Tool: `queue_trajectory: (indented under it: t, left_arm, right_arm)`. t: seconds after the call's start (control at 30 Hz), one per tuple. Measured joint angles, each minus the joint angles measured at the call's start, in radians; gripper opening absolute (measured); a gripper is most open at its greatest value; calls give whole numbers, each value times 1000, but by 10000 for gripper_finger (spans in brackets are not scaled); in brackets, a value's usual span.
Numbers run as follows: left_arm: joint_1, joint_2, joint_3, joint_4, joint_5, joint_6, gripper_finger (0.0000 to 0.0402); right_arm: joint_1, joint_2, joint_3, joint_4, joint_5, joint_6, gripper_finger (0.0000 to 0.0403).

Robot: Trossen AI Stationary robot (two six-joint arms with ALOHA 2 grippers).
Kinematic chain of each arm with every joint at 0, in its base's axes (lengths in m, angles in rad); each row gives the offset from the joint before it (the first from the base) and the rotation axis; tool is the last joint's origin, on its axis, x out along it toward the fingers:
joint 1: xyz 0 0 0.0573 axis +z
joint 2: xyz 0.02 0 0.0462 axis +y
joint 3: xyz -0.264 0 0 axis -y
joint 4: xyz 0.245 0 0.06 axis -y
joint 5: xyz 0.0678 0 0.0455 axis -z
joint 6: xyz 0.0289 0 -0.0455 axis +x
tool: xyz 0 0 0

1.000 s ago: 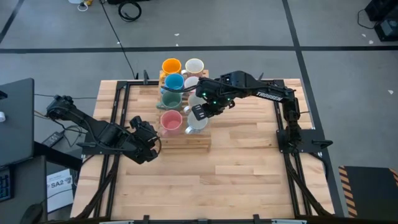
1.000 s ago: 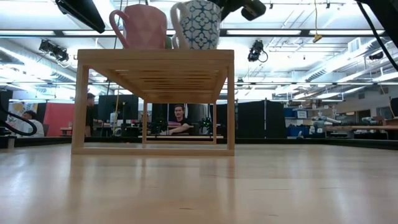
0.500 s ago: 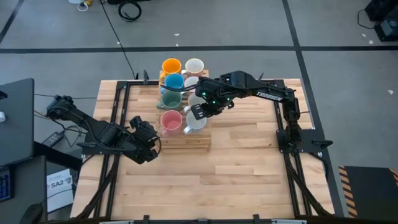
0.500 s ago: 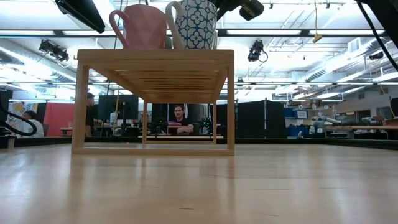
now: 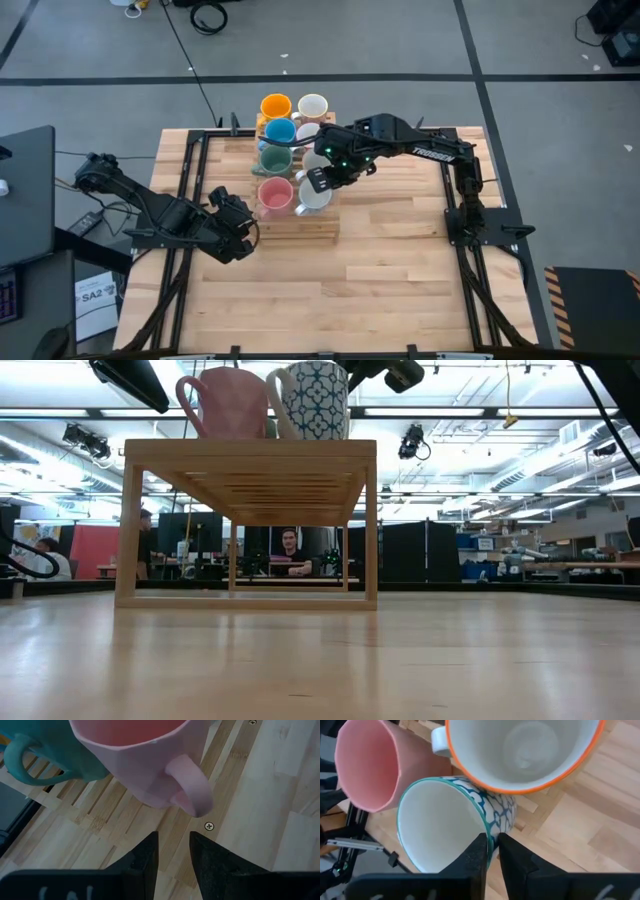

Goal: Place coffee mugs
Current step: Put the light blue mug on the shelf

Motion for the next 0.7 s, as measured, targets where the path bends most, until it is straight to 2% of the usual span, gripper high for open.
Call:
queue_trajectory:
  t: [0.3,0.53,0.7]
  left_arm:
    - [0,0,0,0,0,0,117]
    - [0,0,0,0,0,0,117]
    - [0,0,0,0,0,0,117]
  right_arm:
    - [-2,-1,0,2,-8,6,106]
    - [-3,-1,0,2,-15,6,111]
    - [-3,-1,0,1,-114,-11,110]
